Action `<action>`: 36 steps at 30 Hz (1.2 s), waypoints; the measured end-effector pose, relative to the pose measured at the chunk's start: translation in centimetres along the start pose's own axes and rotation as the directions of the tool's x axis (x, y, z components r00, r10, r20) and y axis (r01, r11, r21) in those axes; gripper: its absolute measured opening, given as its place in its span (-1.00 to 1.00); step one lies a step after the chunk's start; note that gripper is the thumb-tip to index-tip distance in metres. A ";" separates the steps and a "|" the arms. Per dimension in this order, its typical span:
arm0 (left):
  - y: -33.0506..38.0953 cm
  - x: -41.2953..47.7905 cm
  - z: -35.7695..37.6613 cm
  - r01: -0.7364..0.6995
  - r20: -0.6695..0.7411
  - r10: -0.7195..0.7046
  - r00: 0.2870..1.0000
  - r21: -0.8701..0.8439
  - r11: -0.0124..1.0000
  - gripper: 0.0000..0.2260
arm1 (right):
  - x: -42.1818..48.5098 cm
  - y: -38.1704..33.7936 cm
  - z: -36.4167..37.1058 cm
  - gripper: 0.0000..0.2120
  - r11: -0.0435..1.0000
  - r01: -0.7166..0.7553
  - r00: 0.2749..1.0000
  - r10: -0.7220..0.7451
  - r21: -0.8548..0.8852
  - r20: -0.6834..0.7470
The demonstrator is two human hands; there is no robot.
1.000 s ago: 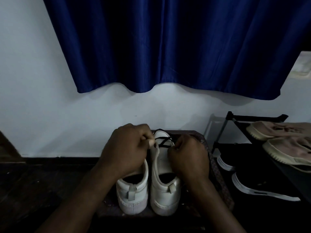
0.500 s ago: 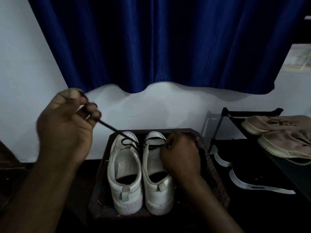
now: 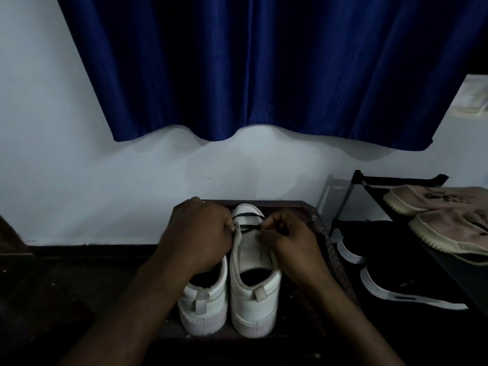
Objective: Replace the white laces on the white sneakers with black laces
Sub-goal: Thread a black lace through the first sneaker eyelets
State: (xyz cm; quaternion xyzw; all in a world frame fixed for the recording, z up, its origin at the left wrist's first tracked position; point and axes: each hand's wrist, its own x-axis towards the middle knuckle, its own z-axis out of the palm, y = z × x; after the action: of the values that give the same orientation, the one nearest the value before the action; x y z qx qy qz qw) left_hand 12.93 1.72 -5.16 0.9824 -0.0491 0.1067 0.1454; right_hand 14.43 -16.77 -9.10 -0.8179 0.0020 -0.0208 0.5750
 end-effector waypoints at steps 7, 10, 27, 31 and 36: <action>-0.1 -0.1 -0.3 0.066 -0.079 -0.093 0.992 -0.295 0.953 -0.85 | 0.5 0.4 -0.5 -0.86 0.979 -0.009 0.990 -0.020 -0.205 -0.140; 1.3 -0.4 -2.4 -0.006 -0.135 -0.125 0.983 -0.704 0.710 -0.81 | 0.6 0.5 -0.6 -0.83 0.967 -0.007 0.982 -0.041 -0.254 -0.184; 0.1 -0.7 -2.0 0.021 0.074 -0.011 0.997 -0.137 0.990 -0.90 | 0.3 0.3 -0.3 -0.89 0.979 0.020 0.991 -0.047 -0.202 -0.129; 0.3 -0.1 -1.1 -0.037 0.048 0.036 0.998 0.023 0.999 -0.85 | 0.2 0.2 -0.4 -0.89 0.981 0.020 0.992 -0.044 -0.193 -0.121; 0.8 0.3 -1.5 -0.008 -0.194 -0.107 0.975 -0.513 0.859 -0.74 | 0.4 0.4 -0.6 -0.84 0.979 0.023 0.985 -0.058 -0.204 -0.165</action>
State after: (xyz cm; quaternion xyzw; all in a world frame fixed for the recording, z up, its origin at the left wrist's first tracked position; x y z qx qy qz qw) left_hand 12.87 1.39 -3.47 0.8922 -0.0343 0.1920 0.4074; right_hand 14.85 -17.43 -9.26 -0.8669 0.0364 -0.1019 0.4866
